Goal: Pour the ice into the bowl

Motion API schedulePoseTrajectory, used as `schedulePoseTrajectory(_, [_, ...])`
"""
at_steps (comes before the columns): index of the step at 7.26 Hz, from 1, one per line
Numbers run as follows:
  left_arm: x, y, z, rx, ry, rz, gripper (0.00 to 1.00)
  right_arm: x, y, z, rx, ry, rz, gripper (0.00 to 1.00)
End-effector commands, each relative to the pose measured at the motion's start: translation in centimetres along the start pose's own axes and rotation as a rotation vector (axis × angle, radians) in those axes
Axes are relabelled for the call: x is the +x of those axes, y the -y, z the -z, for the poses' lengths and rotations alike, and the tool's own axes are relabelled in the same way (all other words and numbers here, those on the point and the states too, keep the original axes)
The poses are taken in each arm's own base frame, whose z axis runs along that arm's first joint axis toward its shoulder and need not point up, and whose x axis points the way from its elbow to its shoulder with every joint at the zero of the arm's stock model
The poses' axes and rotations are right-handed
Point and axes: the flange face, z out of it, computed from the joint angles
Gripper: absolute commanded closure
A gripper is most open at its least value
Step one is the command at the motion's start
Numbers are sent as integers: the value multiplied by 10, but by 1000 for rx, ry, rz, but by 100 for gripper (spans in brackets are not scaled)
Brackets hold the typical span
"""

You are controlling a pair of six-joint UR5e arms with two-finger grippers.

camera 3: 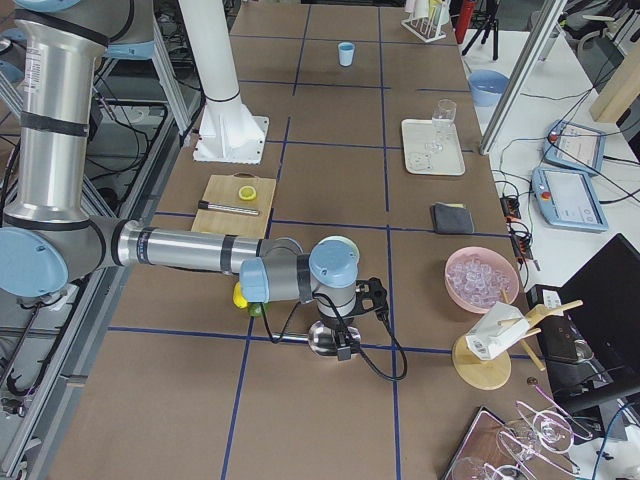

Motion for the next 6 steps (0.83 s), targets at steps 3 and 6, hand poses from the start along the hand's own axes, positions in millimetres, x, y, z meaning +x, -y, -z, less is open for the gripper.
schedulePoseTrajectory(3, [0,0,0,0,0,1,0,-1,-1,-2,2,31,-1,0])
schedulePoseTrajectory(6, [0,0,0,-2,1,2,0,-1,-2,-2,1,32,-2,0])
